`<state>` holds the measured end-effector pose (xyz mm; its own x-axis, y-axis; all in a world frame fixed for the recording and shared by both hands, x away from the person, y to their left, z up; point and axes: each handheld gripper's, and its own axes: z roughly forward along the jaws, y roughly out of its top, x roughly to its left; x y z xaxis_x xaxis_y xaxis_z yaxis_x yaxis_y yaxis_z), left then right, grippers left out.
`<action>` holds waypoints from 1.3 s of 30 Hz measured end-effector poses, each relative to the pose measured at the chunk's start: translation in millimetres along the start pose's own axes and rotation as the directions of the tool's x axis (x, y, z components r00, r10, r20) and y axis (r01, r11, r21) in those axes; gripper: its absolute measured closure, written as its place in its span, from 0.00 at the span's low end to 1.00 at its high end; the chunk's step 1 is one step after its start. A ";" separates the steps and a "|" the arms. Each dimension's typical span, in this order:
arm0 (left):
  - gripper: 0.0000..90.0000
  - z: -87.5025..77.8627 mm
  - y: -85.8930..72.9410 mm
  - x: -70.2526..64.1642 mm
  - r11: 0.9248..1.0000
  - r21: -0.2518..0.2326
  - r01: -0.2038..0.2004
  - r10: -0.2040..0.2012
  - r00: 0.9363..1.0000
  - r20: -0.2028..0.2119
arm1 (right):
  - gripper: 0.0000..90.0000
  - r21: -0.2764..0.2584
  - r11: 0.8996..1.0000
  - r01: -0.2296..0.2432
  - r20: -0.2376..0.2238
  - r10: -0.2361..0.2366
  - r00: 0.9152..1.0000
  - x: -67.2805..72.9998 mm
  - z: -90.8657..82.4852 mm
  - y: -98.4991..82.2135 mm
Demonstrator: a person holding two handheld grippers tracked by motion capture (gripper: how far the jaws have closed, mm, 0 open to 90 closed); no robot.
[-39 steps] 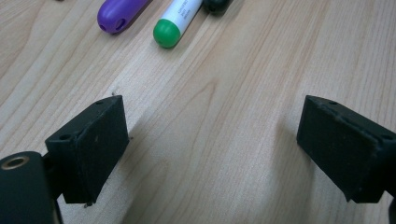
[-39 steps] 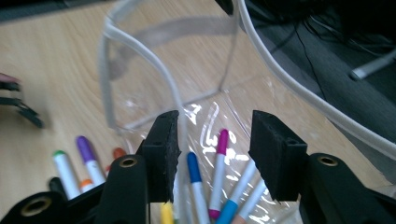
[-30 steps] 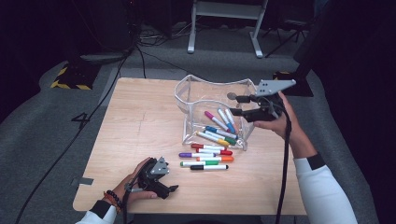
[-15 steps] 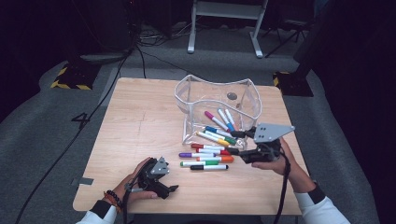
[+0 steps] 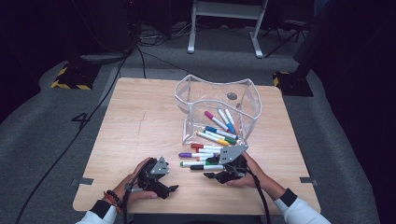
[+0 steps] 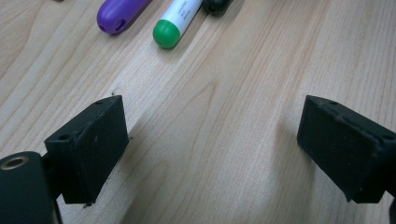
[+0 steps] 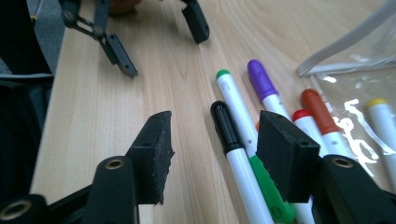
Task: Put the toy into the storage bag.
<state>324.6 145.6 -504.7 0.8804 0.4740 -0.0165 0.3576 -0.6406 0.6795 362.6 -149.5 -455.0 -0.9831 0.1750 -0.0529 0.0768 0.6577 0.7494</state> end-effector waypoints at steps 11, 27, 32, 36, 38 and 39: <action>0.10 0.0 0.0 0.0 1.000 0.000 0.000 0.000 1.000 0.000 | 0.51 0.027 0.999 -0.032 -0.023 0.033 0.999 -7.8 33.2 -9.8; 0.10 -0.3 -0.2 -0.4 1.000 0.002 0.004 -0.004 1.000 -0.002 | 0.73 0.043 0.999 -0.034 -0.041 0.036 0.999 2.9 40.6 -20.8; 0.10 -0.2 -0.1 -0.3 1.000 0.001 0.003 -0.003 1.000 -0.002 | 0.82 0.043 0.999 -0.028 -0.029 0.029 0.999 9.3 37.0 -22.8; 0.10 -0.2 -0.1 -0.4 1.000 0.001 0.003 -0.003 1.000 -0.002 | 0.83 0.052 0.999 -0.017 -0.025 0.018 1.000 11.9 33.6 -24.4; 0.10 0.0 -0.1 -0.2 1.000 0.000 0.001 -0.001 1.000 -0.001 | 0.83 0.053 0.998 -0.014 -0.029 0.015 0.999 12.9 31.3 -26.1; 0.10 0.0 0.0 0.0 1.000 0.000 0.000 0.000 1.000 -0.001 | 0.83 0.054 0.998 -0.019 -0.031 0.021 0.999 13.5 30.4 -26.6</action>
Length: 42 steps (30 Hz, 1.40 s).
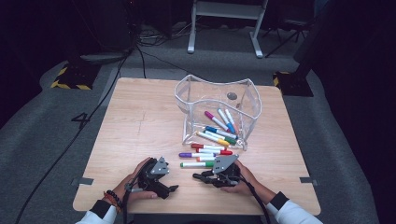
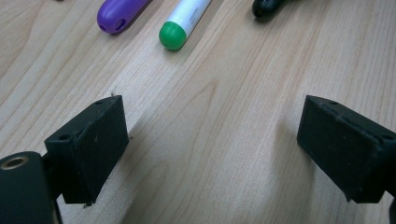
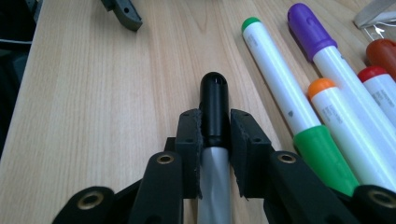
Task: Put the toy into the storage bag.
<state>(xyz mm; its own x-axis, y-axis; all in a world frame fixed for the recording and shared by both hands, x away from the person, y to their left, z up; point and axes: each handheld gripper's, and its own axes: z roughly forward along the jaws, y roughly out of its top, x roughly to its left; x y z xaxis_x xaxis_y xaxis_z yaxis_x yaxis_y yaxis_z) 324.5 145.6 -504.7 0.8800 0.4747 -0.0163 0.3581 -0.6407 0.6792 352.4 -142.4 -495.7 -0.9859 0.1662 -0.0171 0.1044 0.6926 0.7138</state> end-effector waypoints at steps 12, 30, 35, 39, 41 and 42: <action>0.10 0.3 0.4 0.3 1.000 0.000 -0.003 0.003 1.000 0.001 | 0.83 -0.007 1.000 -0.005 0.029 0.005 1.000 2.5 -26.2 -6.8; 0.10 1.0 1.0 0.0 1.000 -0.001 0.001 -0.001 1.000 0.002 | 0.83 -0.135 0.988 -0.074 0.178 0.098 0.979 -16.0 -98.5 -18.2; 0.10 1.1 1.0 0.0 1.000 -0.001 0.001 -0.001 1.000 0.002 | 0.83 -0.157 0.985 -0.077 0.212 0.110 0.971 -20.1 -115.1 -17.5; 0.10 1.1 1.0 0.0 1.000 -0.002 0.001 -0.001 1.000 0.002 | 0.83 -0.177 0.982 -0.067 0.240 0.109 0.965 -22.2 -129.3 -13.8; 0.10 1.0 1.0 0.1 1.000 0.000 -0.001 0.001 1.000 0.002 | 0.83 -0.187 0.980 -0.064 0.251 0.110 0.962 -24.2 -136.3 -12.0; 0.10 1.1 1.0 0.0 1.000 -0.002 0.001 -0.001 1.000 0.002 | 0.83 -0.191 0.980 -0.063 0.258 0.112 0.960 -25.3 -139.9 -11.2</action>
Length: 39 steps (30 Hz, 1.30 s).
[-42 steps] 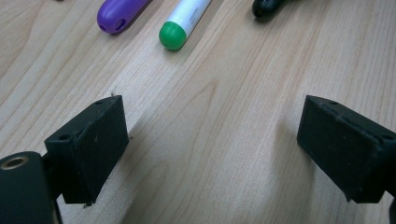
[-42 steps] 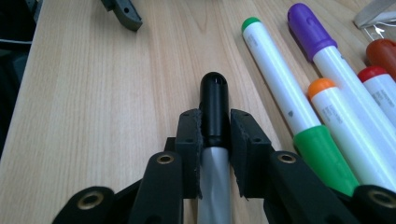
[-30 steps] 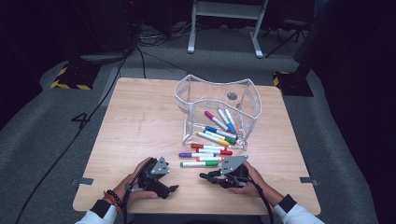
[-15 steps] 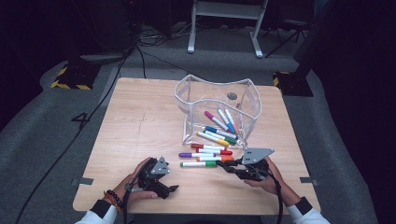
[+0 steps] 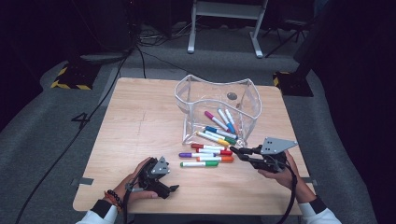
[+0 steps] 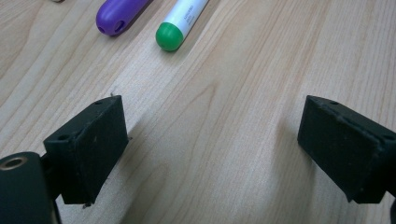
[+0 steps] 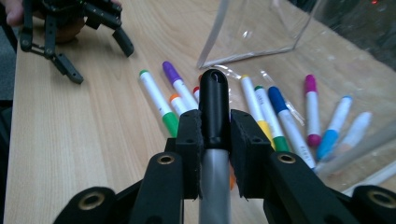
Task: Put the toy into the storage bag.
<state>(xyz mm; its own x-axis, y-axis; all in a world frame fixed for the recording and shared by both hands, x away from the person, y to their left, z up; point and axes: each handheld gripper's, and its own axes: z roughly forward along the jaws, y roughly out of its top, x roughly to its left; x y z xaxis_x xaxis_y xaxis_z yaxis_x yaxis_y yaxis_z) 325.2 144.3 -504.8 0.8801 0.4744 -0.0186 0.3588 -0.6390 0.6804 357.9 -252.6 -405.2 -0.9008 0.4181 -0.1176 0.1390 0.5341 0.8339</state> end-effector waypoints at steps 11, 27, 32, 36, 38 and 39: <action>0.10 0.0 0.1 0.1 1.000 0.000 -0.001 0.001 1.000 0.000 | 0.83 -0.035 0.999 0.000 0.090 0.004 0.996 -26.9 -32.8 28.6; 0.10 0.0 0.1 0.1 1.000 0.000 -0.001 0.001 1.000 0.000 | 0.83 -0.067 0.996 0.054 0.144 -0.044 0.989 -57.8 -52.3 97.1; 0.10 -0.1 0.1 0.2 1.000 0.003 -0.002 0.002 1.000 0.000 | 0.83 -0.072 0.996 0.059 0.161 -0.047 0.986 -68.6 -47.4 116.4; 0.10 0.0 0.1 0.0 1.000 0.001 0.000 0.000 1.000 0.000 | 0.83 -0.054 0.997 0.058 0.163 -0.049 0.985 -79.0 -38.7 128.8; 0.10 0.1 0.1 0.1 1.000 0.000 0.000 0.000 1.000 0.000 | 0.83 -0.046 0.997 0.059 0.168 -0.050 0.984 -84.2 -33.5 133.7; 0.10 0.0 0.1 0.0 1.000 0.001 0.001 -0.001 1.000 0.000 | 0.83 -0.051 0.997 0.052 0.162 -0.043 0.986 -87.1 -30.7 135.7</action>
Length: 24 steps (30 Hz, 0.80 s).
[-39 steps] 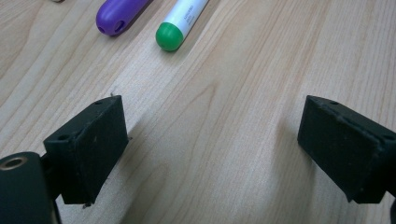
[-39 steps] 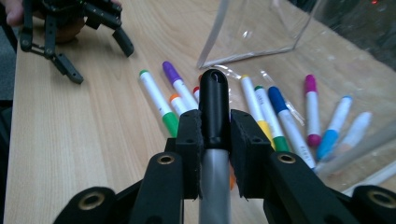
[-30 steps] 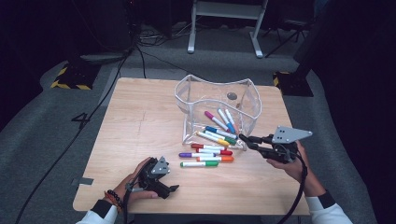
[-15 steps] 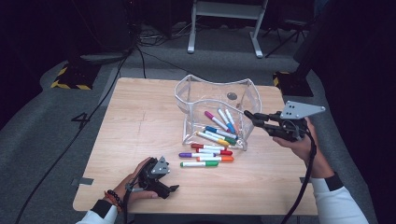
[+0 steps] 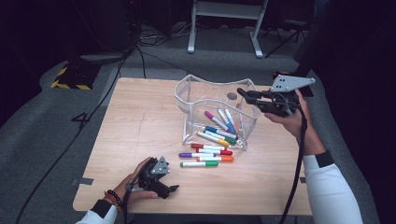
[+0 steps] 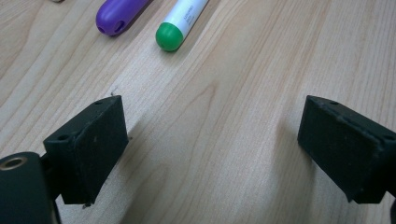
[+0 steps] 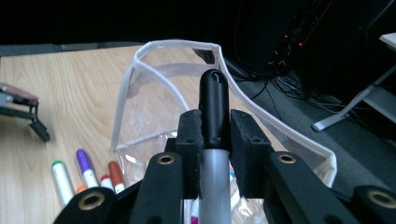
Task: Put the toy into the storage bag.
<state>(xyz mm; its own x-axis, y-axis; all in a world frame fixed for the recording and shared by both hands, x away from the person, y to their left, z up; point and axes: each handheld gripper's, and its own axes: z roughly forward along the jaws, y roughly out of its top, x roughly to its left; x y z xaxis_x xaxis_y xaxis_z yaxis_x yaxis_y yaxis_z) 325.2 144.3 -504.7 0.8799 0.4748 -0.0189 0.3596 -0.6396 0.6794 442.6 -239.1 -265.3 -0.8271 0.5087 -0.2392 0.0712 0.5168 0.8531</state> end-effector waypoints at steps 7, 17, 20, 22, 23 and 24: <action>0.10 0.1 0.0 0.1 1.000 -0.001 -0.001 0.001 1.000 0.001 | 0.83 0.044 0.999 -0.006 -0.001 0.006 1.000 -13.0 28.6 8.2; 0.10 0.0 0.0 0.0 1.000 0.000 0.000 0.000 1.000 0.000 | 0.83 0.102 0.995 0.004 -0.017 -0.002 1.000 -18.9 67.1 17.3; 0.10 0.0 -0.1 -0.1 1.000 -0.001 -0.001 0.001 1.000 0.000 | 0.83 0.132 0.991 0.000 -0.025 0.003 1.000 -20.3 79.3 15.4; 0.10 -0.1 -0.1 -0.1 1.000 0.000 0.000 0.000 1.000 0.000 | 0.83 0.168 0.986 0.002 -0.023 0.002 1.000 -21.7 88.4 12.1; 0.10 -0.1 -0.1 -0.1 1.000 0.000 0.000 0.000 1.000 -0.001 | 0.83 0.186 0.983 0.002 -0.024 0.003 1.000 -22.6 92.6 10.3; 0.10 0.0 -0.1 -0.2 1.000 -0.001 0.001 -0.001 1.000 -0.001 | 0.83 0.202 0.979 0.001 -0.025 0.004 1.000 -23.9 96.4 8.6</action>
<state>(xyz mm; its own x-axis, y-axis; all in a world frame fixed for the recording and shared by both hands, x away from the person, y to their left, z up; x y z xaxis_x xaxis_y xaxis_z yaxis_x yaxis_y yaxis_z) 325.1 144.3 -504.8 0.8795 0.4755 -0.0189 0.3600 -0.6389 0.6799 516.7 -180.4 -296.9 -0.8406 0.4931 -0.2241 0.1811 0.6458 0.7417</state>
